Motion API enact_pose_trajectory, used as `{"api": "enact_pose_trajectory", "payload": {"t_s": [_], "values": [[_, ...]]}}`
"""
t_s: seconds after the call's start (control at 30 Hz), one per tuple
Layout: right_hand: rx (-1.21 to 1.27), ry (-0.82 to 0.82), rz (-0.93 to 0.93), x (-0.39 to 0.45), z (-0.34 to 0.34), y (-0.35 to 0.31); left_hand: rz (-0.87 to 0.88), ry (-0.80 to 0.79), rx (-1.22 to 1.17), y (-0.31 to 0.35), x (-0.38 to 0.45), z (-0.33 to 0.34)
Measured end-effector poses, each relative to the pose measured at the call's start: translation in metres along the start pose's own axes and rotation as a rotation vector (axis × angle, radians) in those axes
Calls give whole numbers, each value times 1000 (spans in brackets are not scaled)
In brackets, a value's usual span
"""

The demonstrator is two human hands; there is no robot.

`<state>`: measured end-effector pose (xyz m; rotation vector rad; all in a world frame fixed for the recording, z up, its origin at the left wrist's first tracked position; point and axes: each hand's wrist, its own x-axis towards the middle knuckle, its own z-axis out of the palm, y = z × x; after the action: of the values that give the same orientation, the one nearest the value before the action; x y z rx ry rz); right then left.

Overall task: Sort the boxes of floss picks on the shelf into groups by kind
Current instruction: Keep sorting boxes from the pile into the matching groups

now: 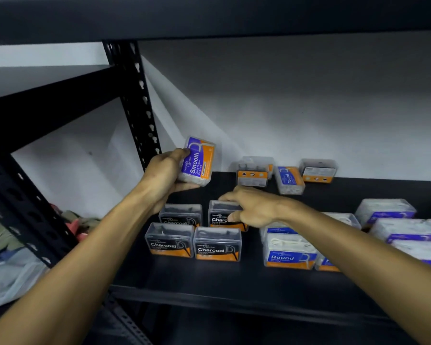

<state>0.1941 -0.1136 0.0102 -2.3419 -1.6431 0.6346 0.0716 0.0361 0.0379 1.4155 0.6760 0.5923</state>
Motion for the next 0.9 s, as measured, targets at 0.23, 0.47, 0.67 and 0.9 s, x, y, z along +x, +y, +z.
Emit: {"api": "enact_pose_trajectory", "payload": {"t_s": [0.23,0.47,0.67,0.9], "values": [[-28,-18,-3,2,7,-6,-6,-14,10,-3,-1,-2],[-40,-36,22,5,9,-4,-6,-25,11,-6,-2,-4],[-34,-28,41,6,11,0,-7,-32,2,-6,-2,-2],[22,21,59,-5,5,6,-1,-66,-33,-5,-1,4]]}}
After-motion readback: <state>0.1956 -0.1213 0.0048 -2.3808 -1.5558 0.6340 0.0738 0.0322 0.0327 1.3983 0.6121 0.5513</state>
